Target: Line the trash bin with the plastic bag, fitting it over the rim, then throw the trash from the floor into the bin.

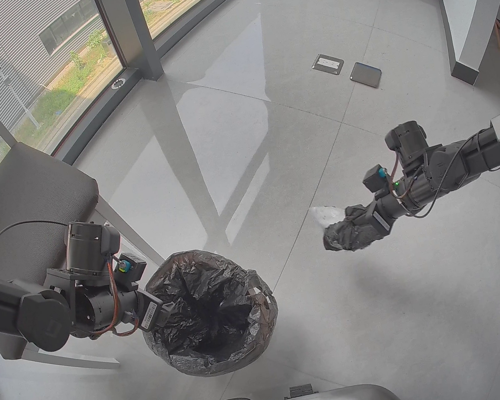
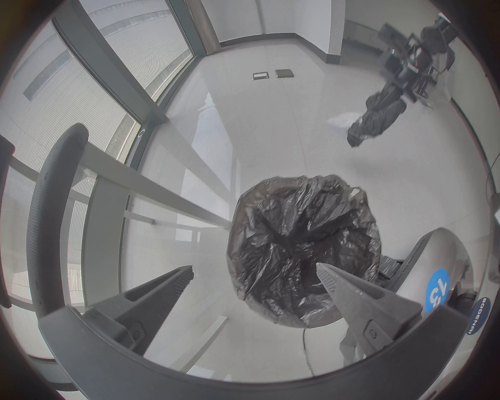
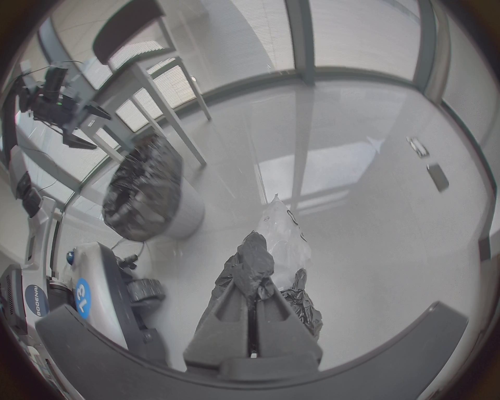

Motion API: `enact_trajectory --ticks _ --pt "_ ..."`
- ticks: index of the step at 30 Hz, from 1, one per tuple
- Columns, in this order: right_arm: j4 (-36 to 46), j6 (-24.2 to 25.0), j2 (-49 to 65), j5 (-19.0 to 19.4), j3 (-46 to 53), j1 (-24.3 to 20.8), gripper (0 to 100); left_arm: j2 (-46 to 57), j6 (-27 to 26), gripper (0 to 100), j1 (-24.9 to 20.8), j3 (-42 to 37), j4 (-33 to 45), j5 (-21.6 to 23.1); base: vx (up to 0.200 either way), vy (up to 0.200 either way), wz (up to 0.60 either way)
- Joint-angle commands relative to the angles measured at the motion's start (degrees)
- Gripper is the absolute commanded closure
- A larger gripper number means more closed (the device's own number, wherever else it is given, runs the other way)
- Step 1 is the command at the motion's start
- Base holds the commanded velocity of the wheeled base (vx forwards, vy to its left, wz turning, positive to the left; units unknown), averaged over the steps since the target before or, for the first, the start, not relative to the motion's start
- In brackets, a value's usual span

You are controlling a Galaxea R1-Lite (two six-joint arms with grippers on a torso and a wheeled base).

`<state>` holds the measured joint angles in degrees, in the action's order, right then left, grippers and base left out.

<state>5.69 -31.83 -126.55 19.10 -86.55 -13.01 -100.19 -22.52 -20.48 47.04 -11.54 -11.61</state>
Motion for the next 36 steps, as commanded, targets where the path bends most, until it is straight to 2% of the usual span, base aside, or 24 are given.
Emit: enact_trajectory --ticks 1,2,4,11,18,24,28,36 --pt "-1.1 0.3 7.0 0.7 -0.5 -8.3 100 -0.6 -2.0 0 2.7 -1.5 0.0 -2.7 0.0 0.0 0.0" --pt "-1.1 0.3 7.0 0.7 -0.5 -8.3 100 -0.6 -2.0 0 2.7 -1.5 0.0 -2.7 0.0 0.0 0.0" --pt "-1.2 0.3 8.8 0.7 -0.7 -12.3 100 -0.2 -2.5 0 3.5 -2.0 0.0 -4.1 0.0 0.0 0.0" --pt "-1.0 0.3 13.8 0.7 -0.8 -21.0 100 0.4 -2.5 0 4.3 -2.3 0.1 -4.2 0.0 0.0 0.0" --pt "-0.9 0.3 15.5 0.7 -0.2 -26.5 100 0.4 -2.5 0 4.2 -2.4 0.0 -4.2 0.0 0.0 0.0" --pt "-0.9 0.6 13.2 3.1 0.9 -28.8 100 0.4 -2.9 0 3.9 -1.8 0.6 -8.9 0.0 0.0 0.0" --pt "-1.1 1.9 10.7 4.7 1.7 -30.8 100 0.4 -3.1 0 3.3 -1.5 0.6 -9.0 0.0 0.0 0.0" --pt "-1.2 1.9 3.5 4.9 -1.4 -31.1 100 1.1 -3.1 0 3.3 -1.3 0.7 -8.9 0.0 0.0 0.0"
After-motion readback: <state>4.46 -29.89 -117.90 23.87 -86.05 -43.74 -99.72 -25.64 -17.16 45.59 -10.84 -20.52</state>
